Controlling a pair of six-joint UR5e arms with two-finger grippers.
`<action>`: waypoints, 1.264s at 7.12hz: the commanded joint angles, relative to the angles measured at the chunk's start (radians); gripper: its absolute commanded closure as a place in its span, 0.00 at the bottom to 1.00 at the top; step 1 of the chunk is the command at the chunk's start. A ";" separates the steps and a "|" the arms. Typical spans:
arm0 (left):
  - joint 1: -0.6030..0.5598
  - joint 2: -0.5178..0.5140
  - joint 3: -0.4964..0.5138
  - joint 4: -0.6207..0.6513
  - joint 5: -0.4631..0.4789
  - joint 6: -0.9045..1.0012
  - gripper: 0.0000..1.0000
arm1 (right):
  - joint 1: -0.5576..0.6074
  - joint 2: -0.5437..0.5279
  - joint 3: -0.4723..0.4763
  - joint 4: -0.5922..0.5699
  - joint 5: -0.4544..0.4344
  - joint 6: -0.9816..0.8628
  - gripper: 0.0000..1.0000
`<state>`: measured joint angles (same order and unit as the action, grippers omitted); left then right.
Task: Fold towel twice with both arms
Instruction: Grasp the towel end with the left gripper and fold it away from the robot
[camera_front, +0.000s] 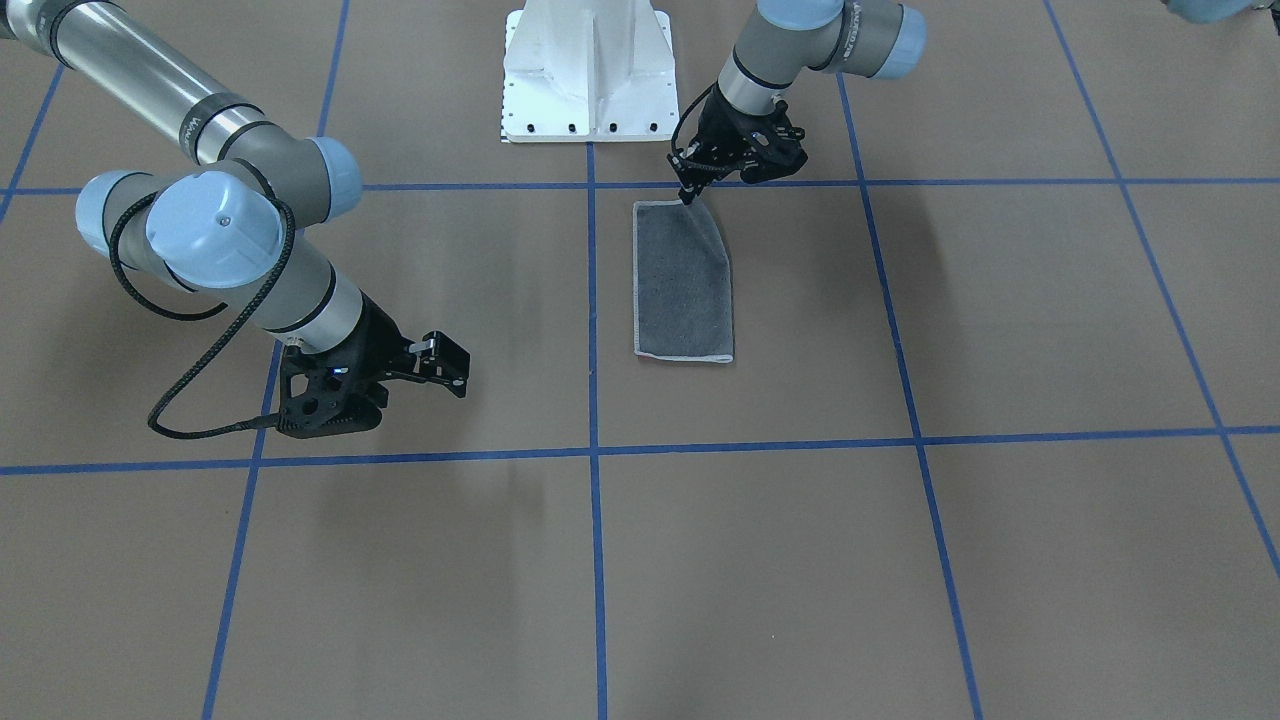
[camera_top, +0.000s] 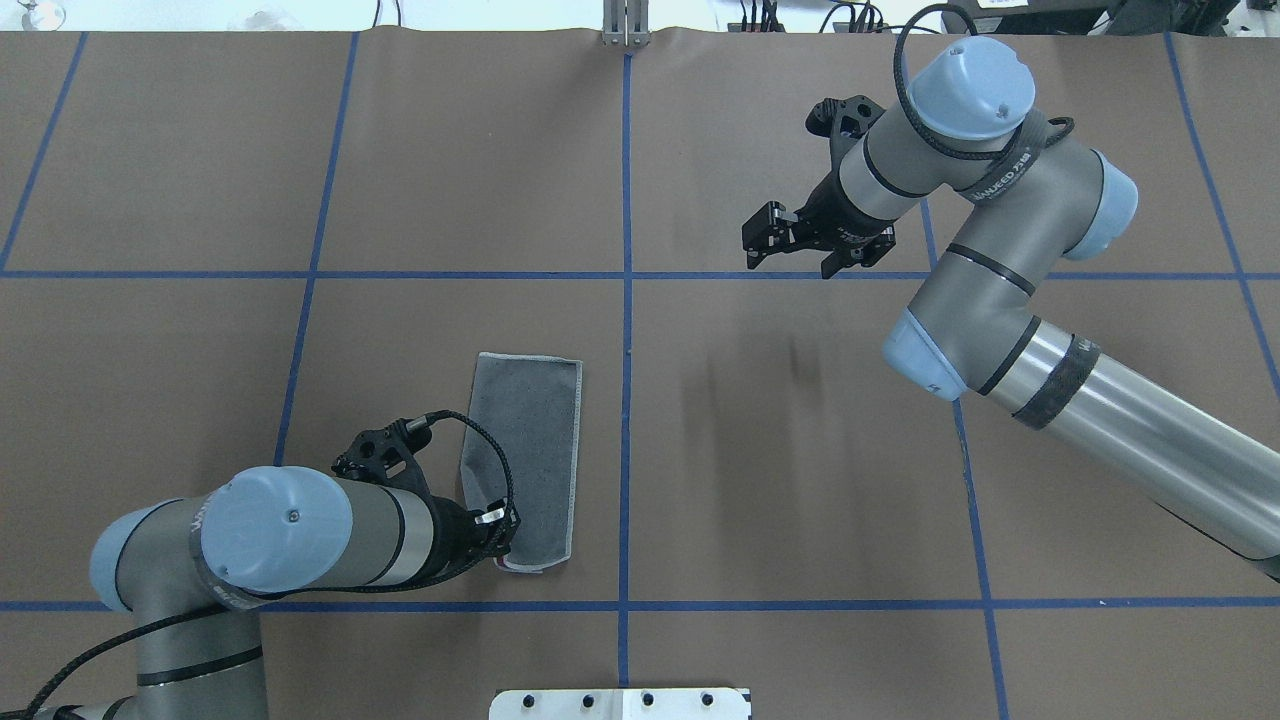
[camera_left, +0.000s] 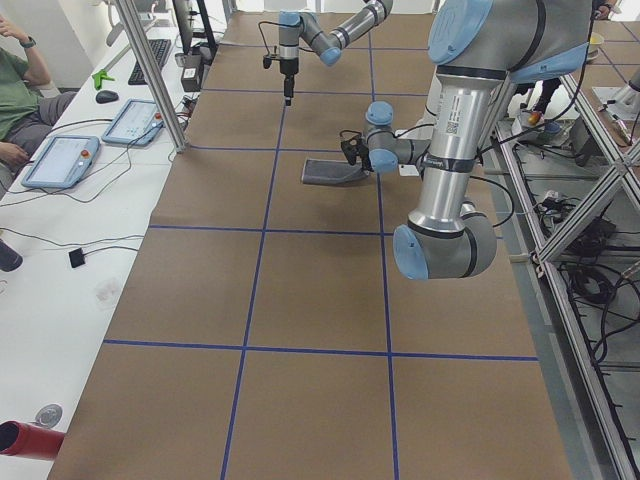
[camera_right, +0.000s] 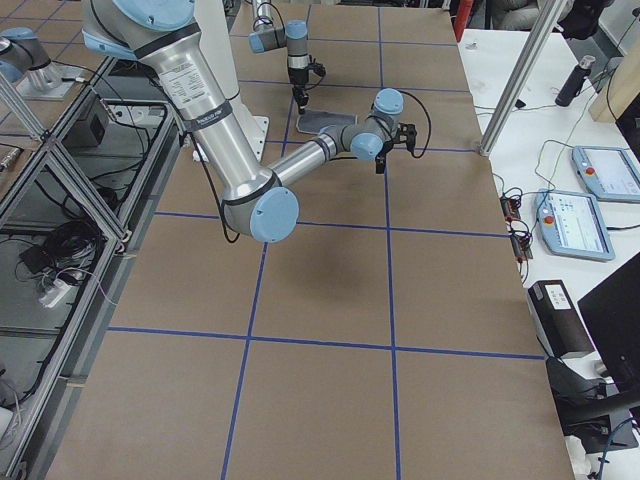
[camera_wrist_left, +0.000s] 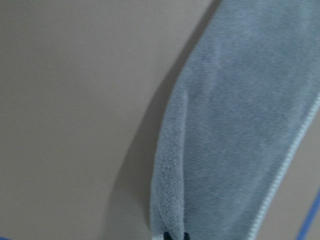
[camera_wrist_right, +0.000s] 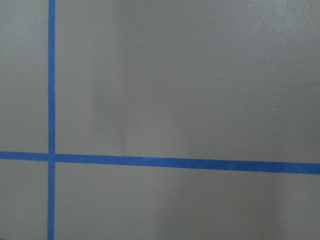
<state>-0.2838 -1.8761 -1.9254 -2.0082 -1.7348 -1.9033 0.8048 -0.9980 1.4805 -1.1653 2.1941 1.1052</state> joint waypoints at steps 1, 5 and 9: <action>-0.087 -0.052 0.043 -0.012 -0.003 0.006 1.00 | -0.003 0.001 -0.003 0.001 -0.001 0.001 0.00; -0.251 -0.143 0.212 -0.136 -0.084 -0.003 1.00 | -0.006 0.002 -0.008 0.001 -0.004 -0.002 0.00; -0.270 -0.143 0.262 -0.184 -0.086 -0.019 1.00 | -0.007 0.006 -0.022 0.003 -0.005 -0.007 0.00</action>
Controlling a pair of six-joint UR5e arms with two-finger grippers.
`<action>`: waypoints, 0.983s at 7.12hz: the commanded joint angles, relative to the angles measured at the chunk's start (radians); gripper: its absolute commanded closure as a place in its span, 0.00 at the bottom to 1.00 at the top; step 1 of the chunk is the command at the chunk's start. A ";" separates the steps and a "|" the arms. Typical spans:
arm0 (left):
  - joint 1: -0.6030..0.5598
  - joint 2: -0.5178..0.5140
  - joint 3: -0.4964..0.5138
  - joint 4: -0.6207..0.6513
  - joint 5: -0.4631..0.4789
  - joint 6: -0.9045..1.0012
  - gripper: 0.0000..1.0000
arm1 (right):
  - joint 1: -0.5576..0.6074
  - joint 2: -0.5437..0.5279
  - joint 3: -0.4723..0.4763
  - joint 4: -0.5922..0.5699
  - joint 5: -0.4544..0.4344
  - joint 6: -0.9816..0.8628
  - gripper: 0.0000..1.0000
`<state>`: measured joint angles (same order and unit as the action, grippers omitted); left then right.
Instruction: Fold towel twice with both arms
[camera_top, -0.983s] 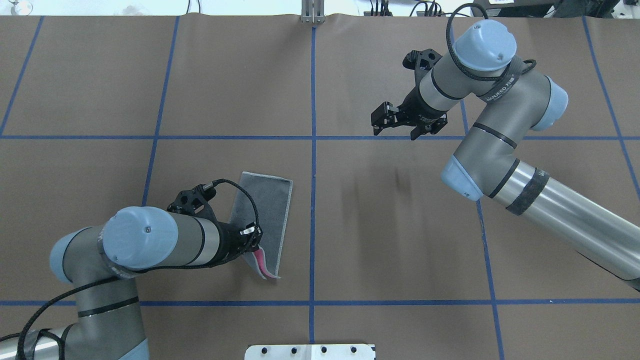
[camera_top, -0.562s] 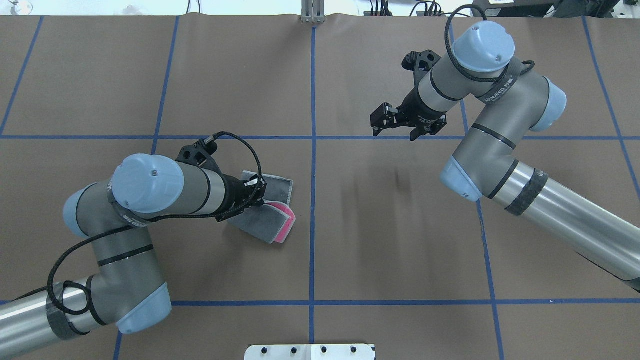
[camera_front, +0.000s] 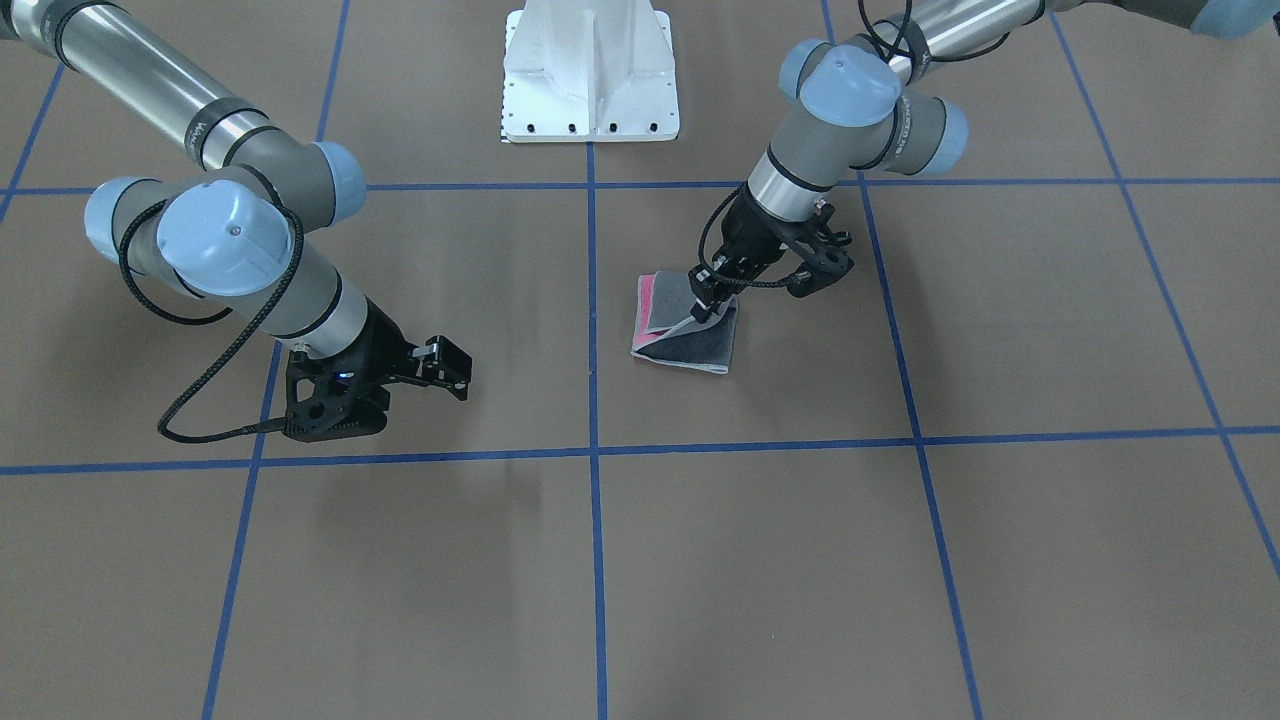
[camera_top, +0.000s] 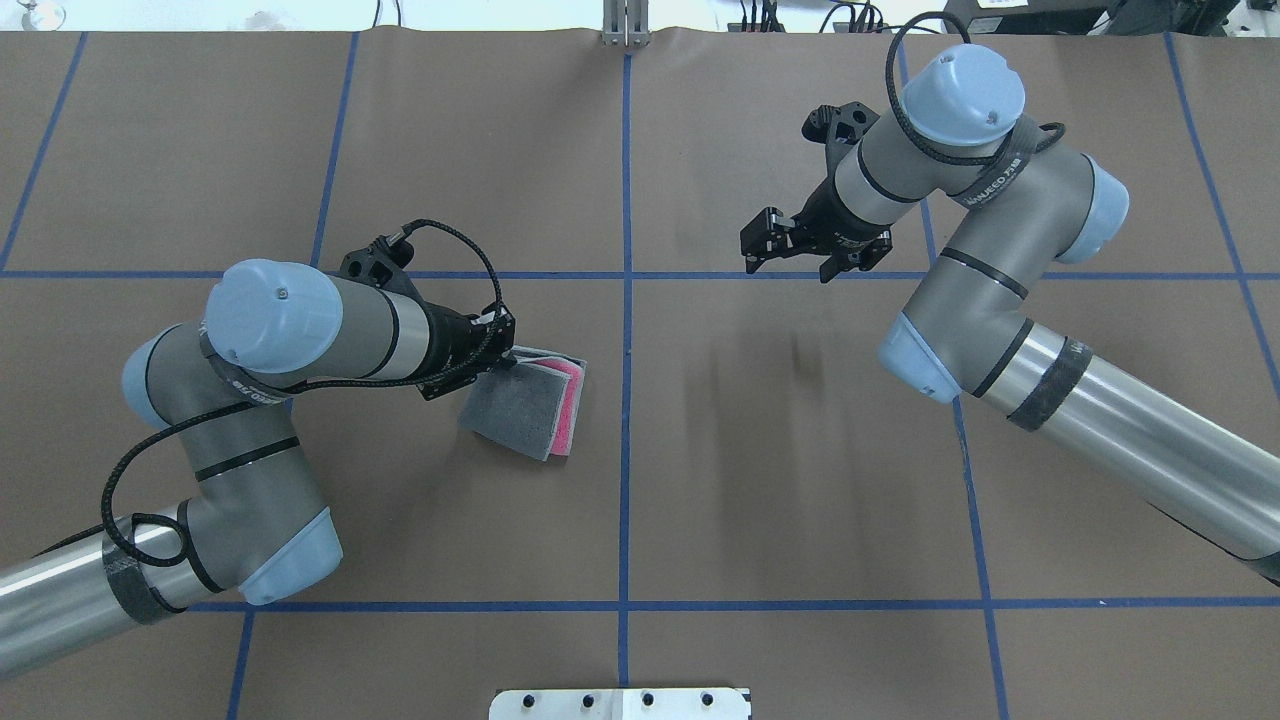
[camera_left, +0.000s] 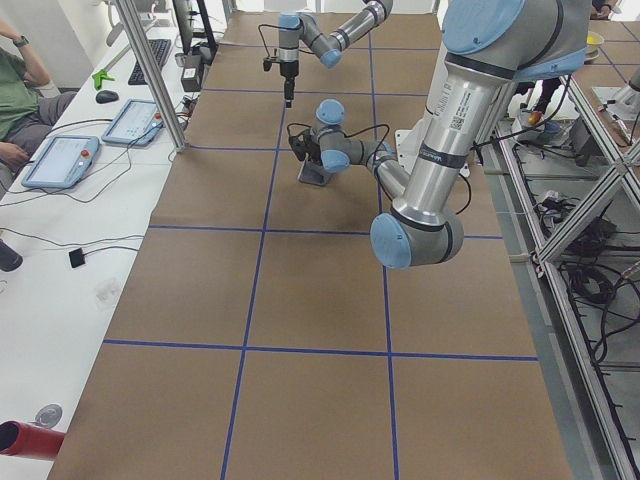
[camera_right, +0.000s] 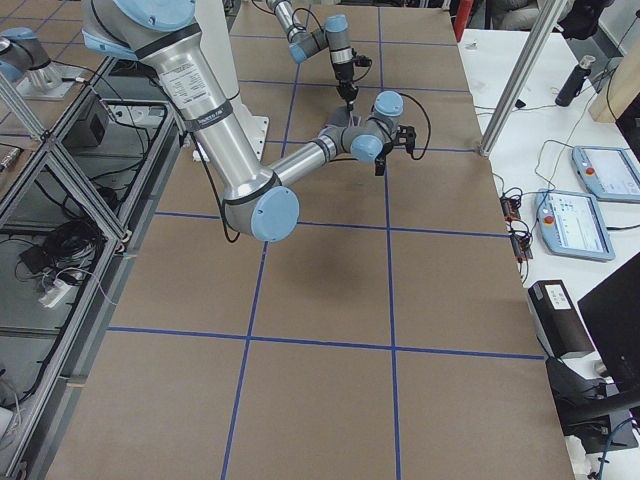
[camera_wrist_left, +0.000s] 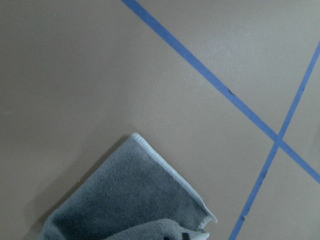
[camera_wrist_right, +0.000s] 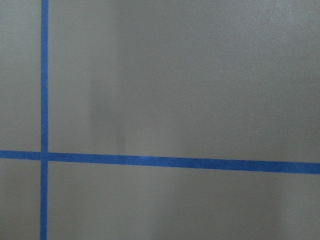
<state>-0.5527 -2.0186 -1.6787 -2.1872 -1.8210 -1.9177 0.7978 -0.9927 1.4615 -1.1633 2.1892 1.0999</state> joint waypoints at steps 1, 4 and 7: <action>-0.001 -0.017 0.045 -0.011 0.000 -0.004 1.00 | -0.003 0.000 -0.003 -0.001 -0.002 -0.002 0.00; 0.000 -0.068 0.134 -0.012 0.002 -0.004 1.00 | -0.006 -0.001 -0.003 -0.001 -0.005 -0.002 0.00; -0.009 -0.068 0.148 -0.012 0.002 -0.004 0.32 | -0.006 -0.001 -0.003 0.001 -0.006 -0.003 0.00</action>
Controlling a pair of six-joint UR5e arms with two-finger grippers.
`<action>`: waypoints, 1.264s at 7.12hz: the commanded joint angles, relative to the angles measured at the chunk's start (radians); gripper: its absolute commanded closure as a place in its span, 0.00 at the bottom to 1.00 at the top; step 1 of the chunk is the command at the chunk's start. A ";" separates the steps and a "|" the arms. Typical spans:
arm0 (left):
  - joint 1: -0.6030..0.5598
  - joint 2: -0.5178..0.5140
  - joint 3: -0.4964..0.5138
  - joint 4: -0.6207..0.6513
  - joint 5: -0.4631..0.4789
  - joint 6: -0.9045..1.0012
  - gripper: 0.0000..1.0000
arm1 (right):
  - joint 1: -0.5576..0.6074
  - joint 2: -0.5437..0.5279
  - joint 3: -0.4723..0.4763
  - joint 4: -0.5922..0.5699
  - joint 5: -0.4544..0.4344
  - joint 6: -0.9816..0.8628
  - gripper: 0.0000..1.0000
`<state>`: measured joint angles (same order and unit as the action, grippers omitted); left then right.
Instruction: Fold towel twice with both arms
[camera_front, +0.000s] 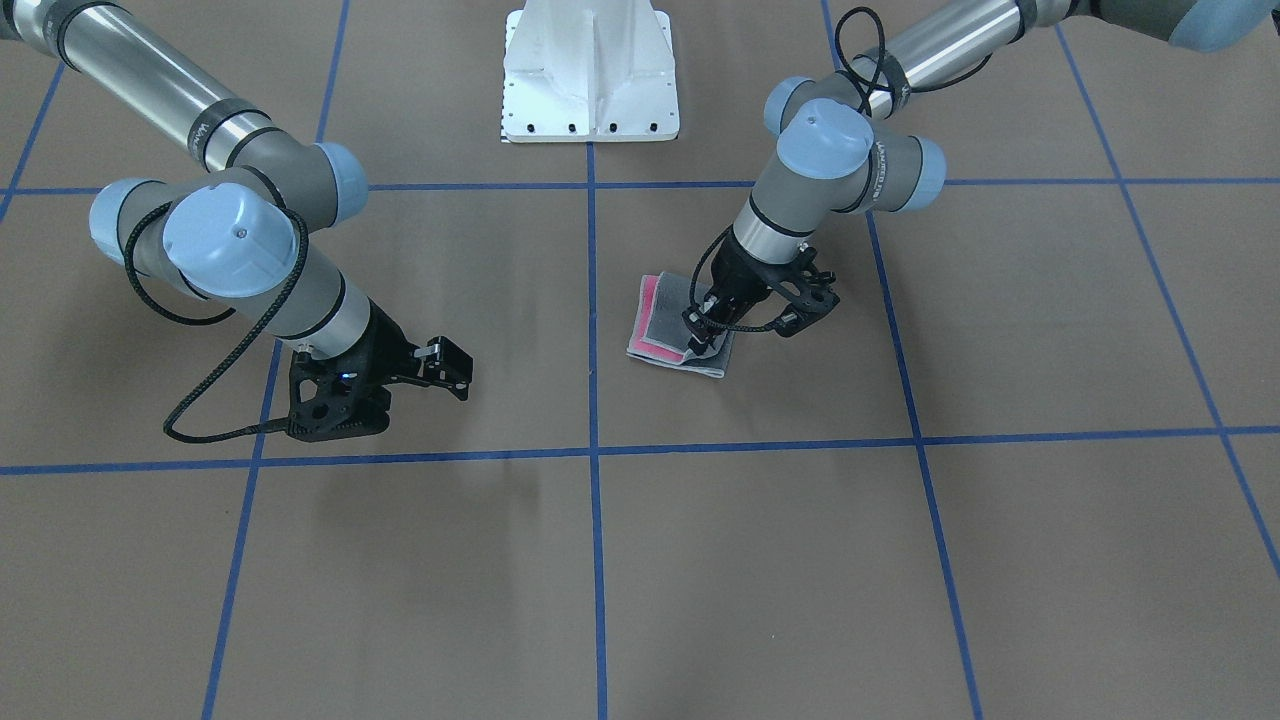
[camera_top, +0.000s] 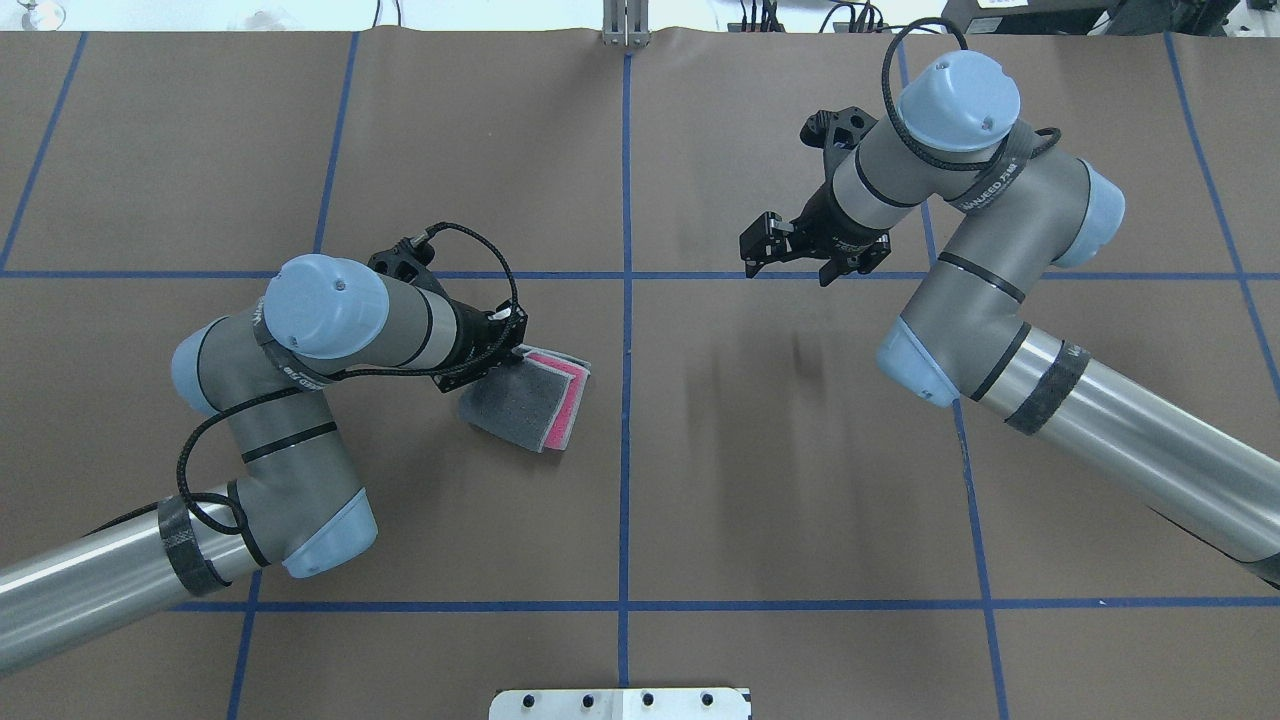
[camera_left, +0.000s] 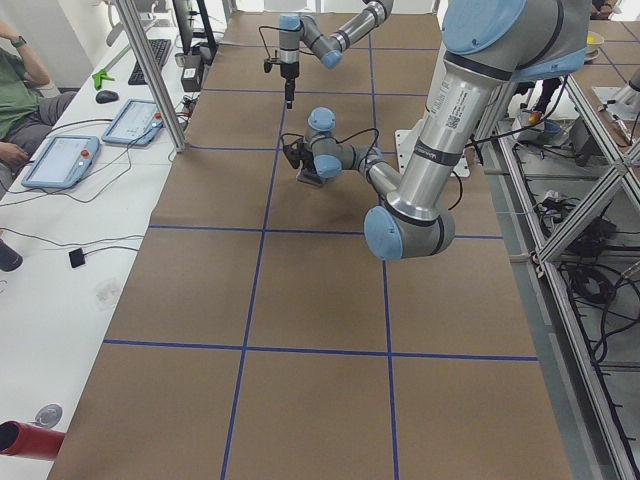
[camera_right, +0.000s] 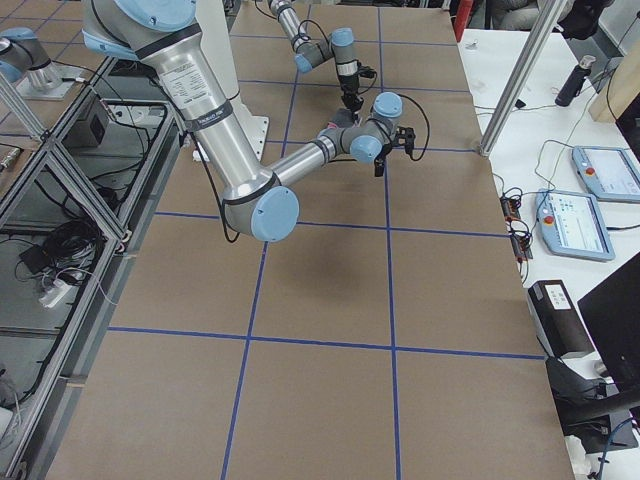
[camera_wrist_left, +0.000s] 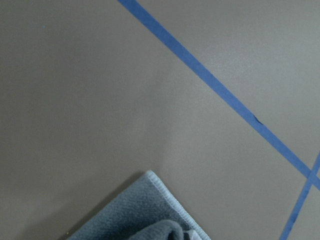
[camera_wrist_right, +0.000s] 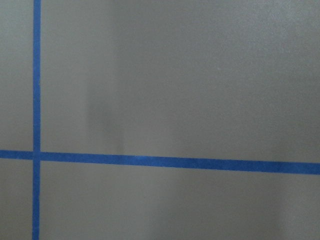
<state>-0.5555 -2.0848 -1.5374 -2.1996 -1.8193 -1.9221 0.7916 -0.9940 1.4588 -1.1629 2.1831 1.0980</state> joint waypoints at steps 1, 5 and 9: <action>-0.012 0.000 0.011 0.000 0.002 0.002 0.03 | 0.000 0.001 0.000 -0.001 0.000 0.002 0.00; -0.032 -0.001 0.057 -0.041 0.002 0.008 0.00 | 0.000 0.008 -0.017 0.000 -0.002 -0.001 0.00; -0.073 -0.067 0.059 -0.034 -0.024 0.002 0.00 | 0.007 0.005 -0.017 -0.001 -0.002 -0.001 0.00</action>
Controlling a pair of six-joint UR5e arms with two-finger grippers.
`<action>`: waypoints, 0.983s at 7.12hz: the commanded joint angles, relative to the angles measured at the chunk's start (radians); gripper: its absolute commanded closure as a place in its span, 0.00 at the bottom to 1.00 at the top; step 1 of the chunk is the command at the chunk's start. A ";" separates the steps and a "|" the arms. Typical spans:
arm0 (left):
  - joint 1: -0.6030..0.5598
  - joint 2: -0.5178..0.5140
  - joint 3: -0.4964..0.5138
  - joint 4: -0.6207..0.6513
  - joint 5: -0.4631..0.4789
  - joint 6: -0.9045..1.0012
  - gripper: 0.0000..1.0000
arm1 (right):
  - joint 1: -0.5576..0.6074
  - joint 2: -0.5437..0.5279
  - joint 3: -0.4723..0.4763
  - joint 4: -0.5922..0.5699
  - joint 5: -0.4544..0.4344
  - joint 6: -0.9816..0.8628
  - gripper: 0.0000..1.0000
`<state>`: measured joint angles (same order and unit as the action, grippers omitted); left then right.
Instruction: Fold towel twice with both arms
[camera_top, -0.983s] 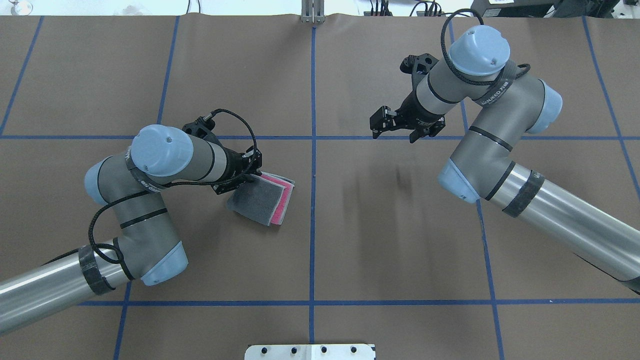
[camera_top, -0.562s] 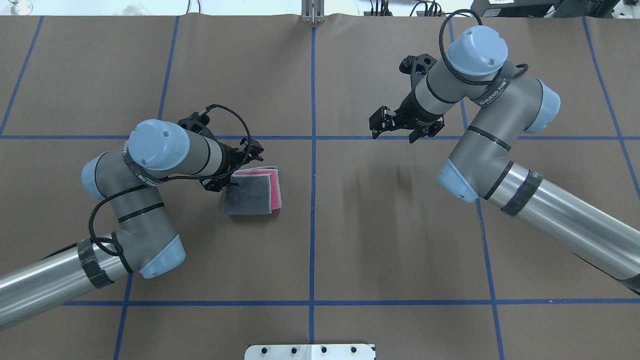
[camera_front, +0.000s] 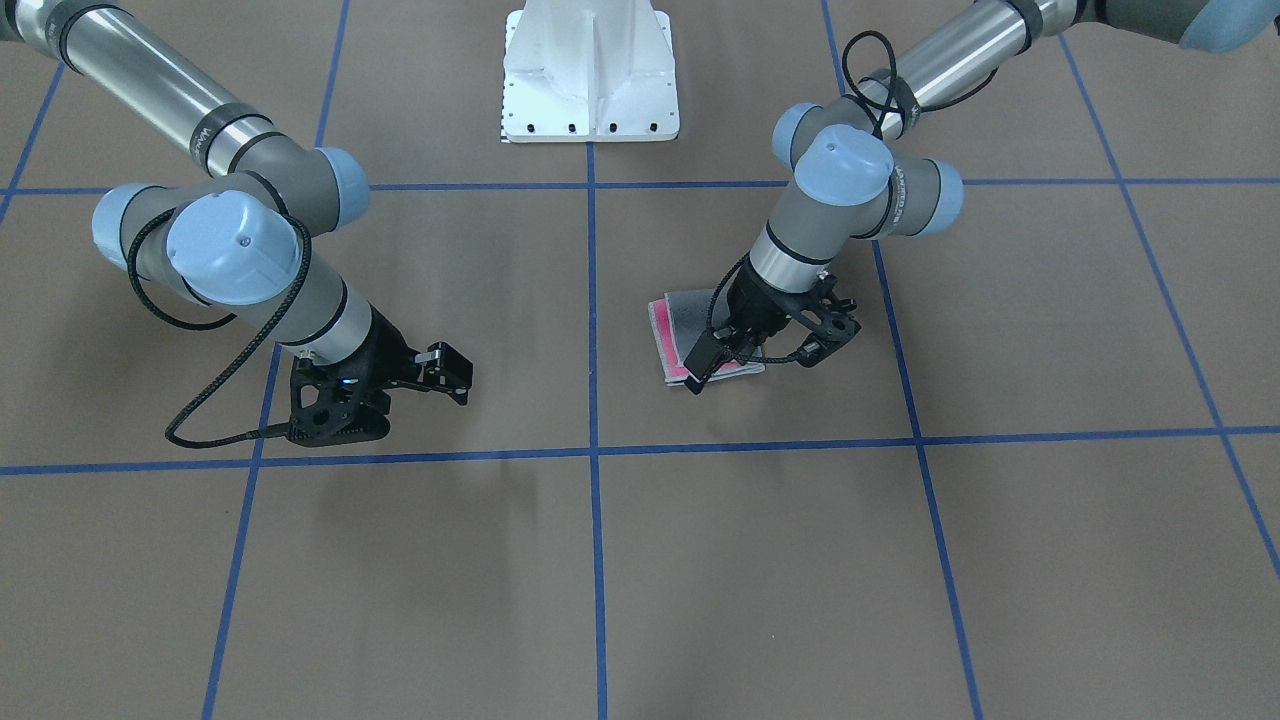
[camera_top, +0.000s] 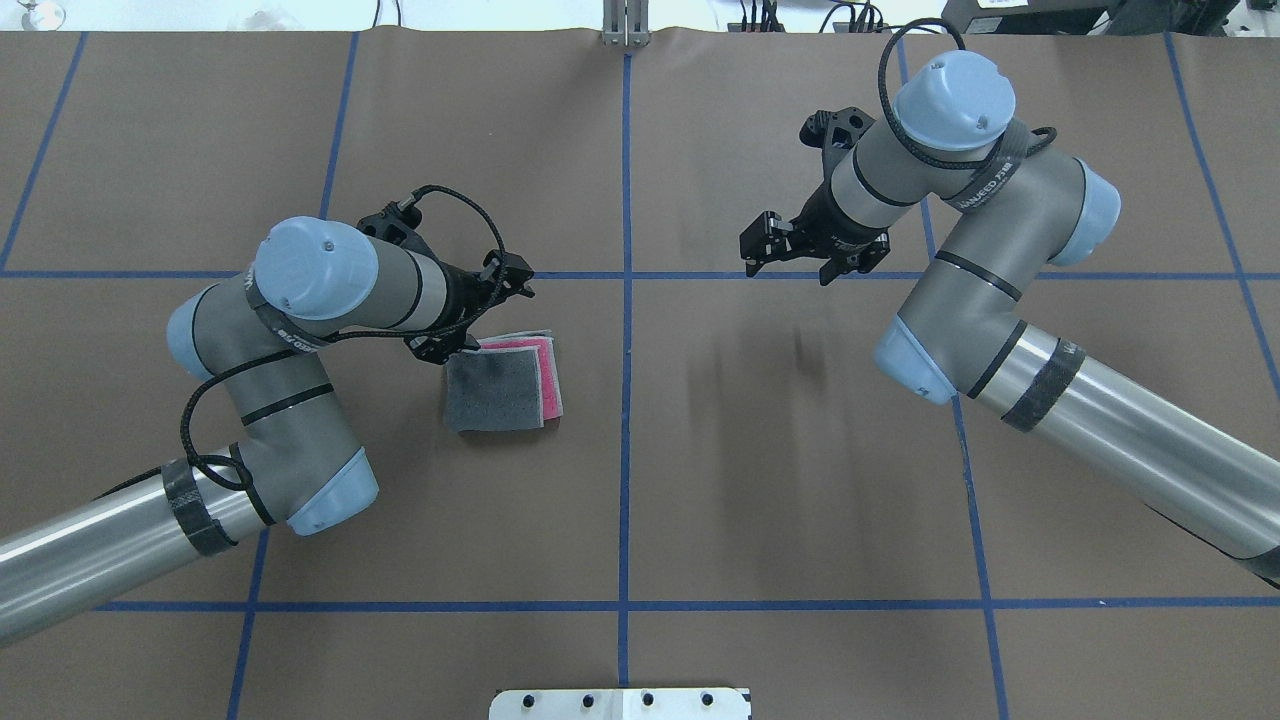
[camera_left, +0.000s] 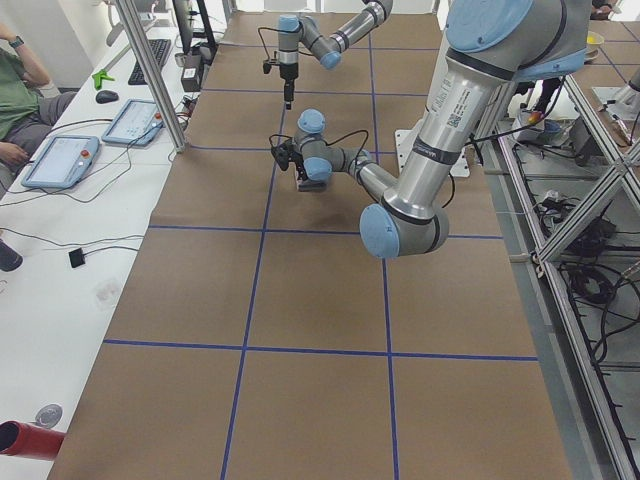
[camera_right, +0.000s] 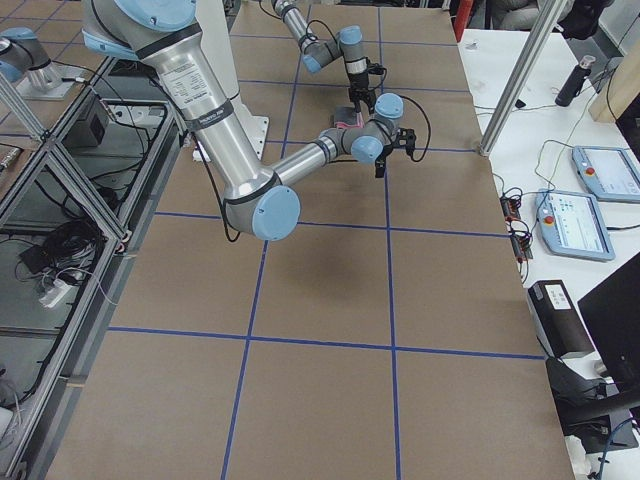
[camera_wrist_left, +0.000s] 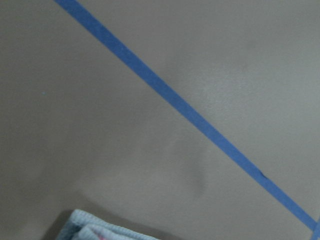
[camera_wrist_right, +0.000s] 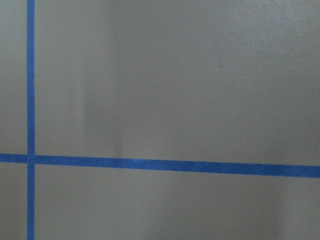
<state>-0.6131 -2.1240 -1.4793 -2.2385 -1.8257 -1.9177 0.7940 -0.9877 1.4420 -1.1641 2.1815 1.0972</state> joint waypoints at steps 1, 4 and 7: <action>-0.051 -0.049 -0.004 0.016 -0.090 -0.003 0.00 | 0.017 0.000 0.000 0.000 0.000 -0.002 0.00; -0.268 -0.034 -0.047 0.098 -0.277 0.166 0.00 | 0.126 -0.026 -0.002 -0.050 0.009 -0.083 0.00; -0.419 -0.004 -0.209 0.600 -0.264 0.741 0.00 | 0.275 -0.026 0.001 -0.392 -0.034 -0.534 0.00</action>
<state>-0.9655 -2.1312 -1.6353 -1.8312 -2.0930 -1.4098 1.0065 -1.0126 1.4416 -1.4144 2.1738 0.7494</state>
